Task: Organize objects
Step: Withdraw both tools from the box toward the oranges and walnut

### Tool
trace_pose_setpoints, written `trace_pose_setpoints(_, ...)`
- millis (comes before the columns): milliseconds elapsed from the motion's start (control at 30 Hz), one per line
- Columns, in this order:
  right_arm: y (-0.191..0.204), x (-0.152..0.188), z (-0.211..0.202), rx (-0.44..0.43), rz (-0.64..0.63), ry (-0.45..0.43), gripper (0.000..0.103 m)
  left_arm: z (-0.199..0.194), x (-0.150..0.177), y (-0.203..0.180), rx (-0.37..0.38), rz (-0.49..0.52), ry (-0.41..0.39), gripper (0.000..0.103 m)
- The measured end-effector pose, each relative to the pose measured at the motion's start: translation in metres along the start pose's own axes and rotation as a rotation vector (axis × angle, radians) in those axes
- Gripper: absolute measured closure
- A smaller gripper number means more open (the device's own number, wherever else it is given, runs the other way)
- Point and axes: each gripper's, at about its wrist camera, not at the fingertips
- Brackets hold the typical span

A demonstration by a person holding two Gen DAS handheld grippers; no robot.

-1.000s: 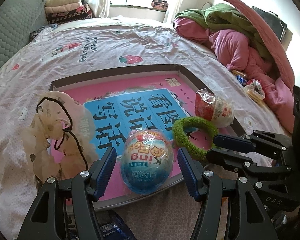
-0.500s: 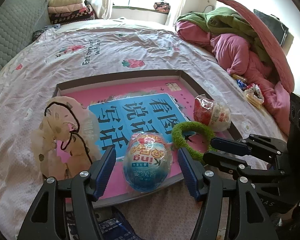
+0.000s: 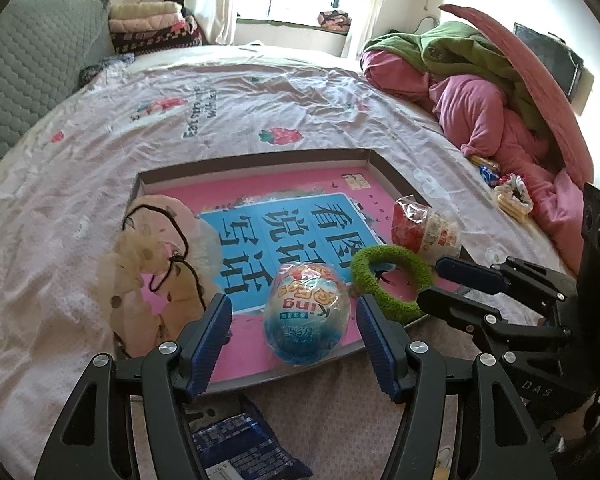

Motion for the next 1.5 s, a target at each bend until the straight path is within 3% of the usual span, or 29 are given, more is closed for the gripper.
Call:
trace_pose_setpoints(133, 0.0, 0.0, -0.002, 0.003, -0.008, -0.01, 0.063, -0.006, 0.002, 0.001, 0.002, 0.0, -0.007, 0.037)
trace_pose_setpoints(267, 0.0, -0.001, -0.004, 0.003, -0.012, -0.03, 0.054, -0.01, 0.006, 0.004, -0.006, -0.007, -0.019, 0.037)
trace_pose_setpoints(533, -0.003, -0.003, -0.013, 0.038, 0.003, -0.068, 0.052, -0.014, 0.001, 0.008, -0.022, -0.031, -0.043, 0.036)
trace_pose_setpoints(667, 0.004, -0.004, -0.019, 0.107, -0.043, -0.098, 0.05, -0.019, 0.001, 0.007, -0.009, -0.044, -0.05, 0.029)
trace_pose_setpoints(1500, 0.016, 0.003, -0.038, 0.122, -0.042, -0.143, 0.046, -0.045, 0.02, 0.014, -0.045, -0.078, -0.094, 0.028)
Point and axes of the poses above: each gripper's, at about its wrist camera, not at the fingertips, and z roughly the way its jaws point, y to its left, x to its underside, and after that the axes turned 1 degree about y, right-handed
